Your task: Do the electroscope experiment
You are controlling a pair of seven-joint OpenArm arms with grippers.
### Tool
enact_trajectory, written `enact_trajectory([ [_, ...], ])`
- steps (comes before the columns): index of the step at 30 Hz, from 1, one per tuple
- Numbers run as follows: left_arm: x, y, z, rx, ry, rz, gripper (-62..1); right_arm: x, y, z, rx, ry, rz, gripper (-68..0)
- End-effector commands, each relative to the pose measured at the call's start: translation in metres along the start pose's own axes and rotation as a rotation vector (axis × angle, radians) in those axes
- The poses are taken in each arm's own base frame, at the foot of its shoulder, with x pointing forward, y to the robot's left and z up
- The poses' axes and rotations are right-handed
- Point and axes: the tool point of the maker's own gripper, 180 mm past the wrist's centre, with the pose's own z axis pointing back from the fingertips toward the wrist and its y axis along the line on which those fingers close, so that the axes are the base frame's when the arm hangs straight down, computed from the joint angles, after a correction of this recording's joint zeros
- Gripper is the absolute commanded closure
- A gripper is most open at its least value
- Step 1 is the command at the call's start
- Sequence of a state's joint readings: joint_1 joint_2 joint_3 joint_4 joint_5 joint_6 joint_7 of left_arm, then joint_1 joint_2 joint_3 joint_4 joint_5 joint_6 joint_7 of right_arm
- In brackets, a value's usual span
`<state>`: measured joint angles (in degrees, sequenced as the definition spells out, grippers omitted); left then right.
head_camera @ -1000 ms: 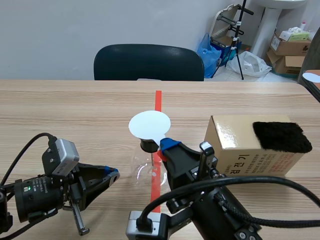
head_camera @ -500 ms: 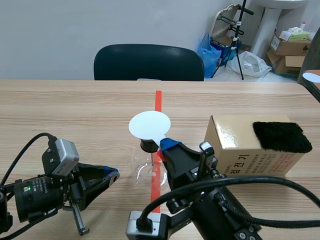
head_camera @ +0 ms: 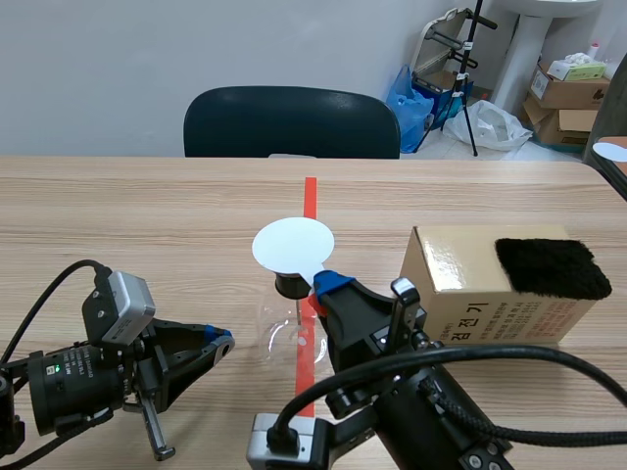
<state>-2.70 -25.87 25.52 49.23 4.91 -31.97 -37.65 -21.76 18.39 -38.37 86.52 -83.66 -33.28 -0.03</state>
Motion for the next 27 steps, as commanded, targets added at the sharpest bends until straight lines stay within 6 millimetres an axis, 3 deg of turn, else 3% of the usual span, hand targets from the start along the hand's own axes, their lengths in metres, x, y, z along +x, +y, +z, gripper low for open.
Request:
enact_trajectory([
  [1, 0.012, 0.003, -0.003, 0.006, -0.045, -0.003, -3.2, -0.004, -0.007, -0.005, -0.030, 0.011, 0.006, -1.0],
  [6, 0.012, 0.003, -0.003, 0.006, -0.045, -0.003, -3.2, -0.015, -0.007, -0.004, -0.030, 0.070, 0.006, -1.0],
  [20, 0.012, 0.003, -0.003, 0.006, -0.045, -0.003, -3.2, -0.075, -0.007, 0.011, -0.031, 0.416, 0.000, -1.1],
  [27, 0.012, 0.003, -0.003, 0.006, -0.045, -0.003, -3.2, -0.091, -0.007, 0.019, -0.031, 0.518, -0.001, -1.1],
])
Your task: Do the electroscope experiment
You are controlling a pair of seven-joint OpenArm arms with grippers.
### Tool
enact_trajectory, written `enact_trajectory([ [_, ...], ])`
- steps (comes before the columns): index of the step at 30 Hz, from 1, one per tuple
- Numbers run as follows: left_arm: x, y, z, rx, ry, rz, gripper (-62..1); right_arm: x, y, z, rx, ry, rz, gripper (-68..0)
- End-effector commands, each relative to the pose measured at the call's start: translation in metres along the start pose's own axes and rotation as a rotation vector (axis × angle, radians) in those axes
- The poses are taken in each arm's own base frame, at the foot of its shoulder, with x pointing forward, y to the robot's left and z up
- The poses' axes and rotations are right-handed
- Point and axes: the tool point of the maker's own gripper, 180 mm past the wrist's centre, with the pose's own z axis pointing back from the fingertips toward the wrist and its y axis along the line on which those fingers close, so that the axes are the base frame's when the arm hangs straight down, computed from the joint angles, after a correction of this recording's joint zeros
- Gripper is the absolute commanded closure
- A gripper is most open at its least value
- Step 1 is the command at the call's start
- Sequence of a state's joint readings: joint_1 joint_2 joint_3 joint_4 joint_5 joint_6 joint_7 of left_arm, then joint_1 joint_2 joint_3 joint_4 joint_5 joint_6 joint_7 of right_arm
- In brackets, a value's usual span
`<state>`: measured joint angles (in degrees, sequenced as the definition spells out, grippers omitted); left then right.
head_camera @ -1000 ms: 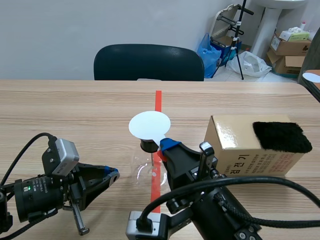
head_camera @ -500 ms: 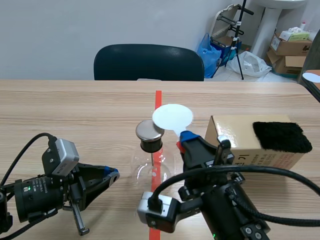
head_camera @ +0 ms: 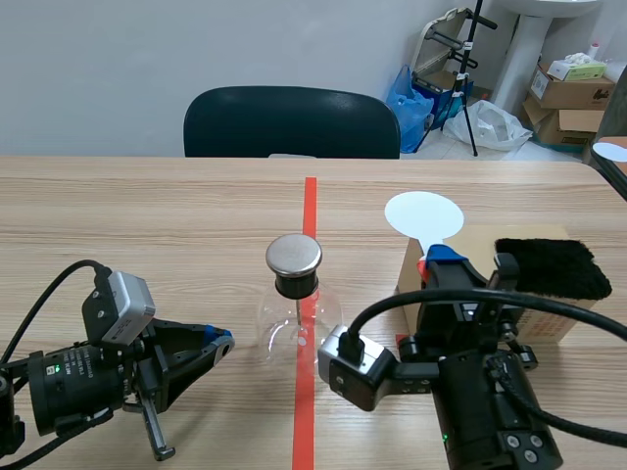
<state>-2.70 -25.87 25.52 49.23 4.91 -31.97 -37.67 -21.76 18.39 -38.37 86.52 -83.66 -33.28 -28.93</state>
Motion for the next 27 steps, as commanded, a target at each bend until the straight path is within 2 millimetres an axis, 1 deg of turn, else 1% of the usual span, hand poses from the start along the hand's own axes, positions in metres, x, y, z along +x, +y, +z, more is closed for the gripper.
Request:
enact_trajectory([
  [1, 0.012, 0.003, -0.003, 0.006, -0.044, -0.003, -3.2, -0.004, -0.007, -0.005, -0.029, 0.023, -0.009, -1.0],
  [6, 0.012, 0.003, -0.003, 0.006, -0.044, -0.003, -3.2, -0.010, -0.007, -0.005, -0.029, 0.056, -0.010, -1.0],
  [15, 0.012, 0.003, -0.003, 0.006, -0.044, -0.003, -3.2, -0.009, -0.007, -0.005, -0.029, 0.051, -0.010, -1.0],
  [21, 0.012, 0.003, -0.003, 0.006, -0.044, -0.003, -3.2, 0.003, -0.007, -0.005, -0.029, -0.014, -0.009, -1.0],
  [27, 0.012, 0.003, -0.003, 0.006, -0.044, -0.003, -3.2, 0.025, -0.007, -0.004, -0.030, -0.135, -0.007, -1.0],
])
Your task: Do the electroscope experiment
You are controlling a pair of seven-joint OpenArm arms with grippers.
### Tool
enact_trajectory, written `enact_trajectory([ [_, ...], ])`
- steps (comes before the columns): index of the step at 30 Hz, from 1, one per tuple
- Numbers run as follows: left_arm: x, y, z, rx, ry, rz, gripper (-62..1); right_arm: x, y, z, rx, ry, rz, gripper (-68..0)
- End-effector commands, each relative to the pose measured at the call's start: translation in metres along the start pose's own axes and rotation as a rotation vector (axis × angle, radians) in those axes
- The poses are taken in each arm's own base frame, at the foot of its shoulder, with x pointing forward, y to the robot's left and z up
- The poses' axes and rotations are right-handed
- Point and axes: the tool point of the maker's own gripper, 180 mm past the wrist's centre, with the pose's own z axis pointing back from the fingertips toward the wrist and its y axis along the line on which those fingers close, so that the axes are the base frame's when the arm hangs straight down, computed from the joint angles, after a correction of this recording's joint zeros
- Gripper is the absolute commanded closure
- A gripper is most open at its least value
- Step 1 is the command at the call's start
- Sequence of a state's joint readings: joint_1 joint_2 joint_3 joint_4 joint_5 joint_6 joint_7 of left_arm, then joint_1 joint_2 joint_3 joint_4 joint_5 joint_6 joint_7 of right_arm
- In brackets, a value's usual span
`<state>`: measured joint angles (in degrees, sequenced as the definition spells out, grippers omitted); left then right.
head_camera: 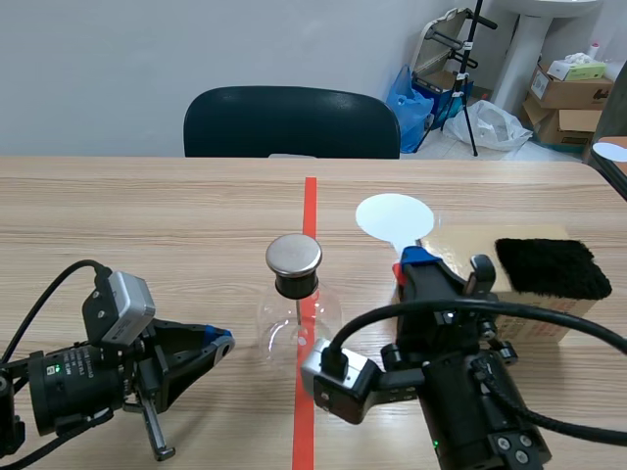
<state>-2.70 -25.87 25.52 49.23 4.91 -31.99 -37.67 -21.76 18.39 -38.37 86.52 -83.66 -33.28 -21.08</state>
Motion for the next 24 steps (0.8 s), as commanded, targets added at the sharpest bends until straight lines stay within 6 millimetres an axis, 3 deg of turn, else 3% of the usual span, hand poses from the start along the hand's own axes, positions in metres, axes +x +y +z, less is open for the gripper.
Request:
enact_trajectory([
  [1, 0.012, 0.003, -0.003, 0.006, -0.044, -0.003, -3.2, 0.004, -0.007, -0.005, -0.030, -0.022, -0.004, -1.0],
  [15, 0.012, 0.003, -0.003, 0.006, -0.044, -0.003, -3.2, 0.058, -0.007, 0.004, -0.031, -0.327, 0.000, -1.0],
  [24, 0.012, 0.003, -0.003, 0.006, -0.044, -0.003, -3.2, 0.065, -0.007, 0.007, -0.031, -0.370, 0.001, -1.0],
])
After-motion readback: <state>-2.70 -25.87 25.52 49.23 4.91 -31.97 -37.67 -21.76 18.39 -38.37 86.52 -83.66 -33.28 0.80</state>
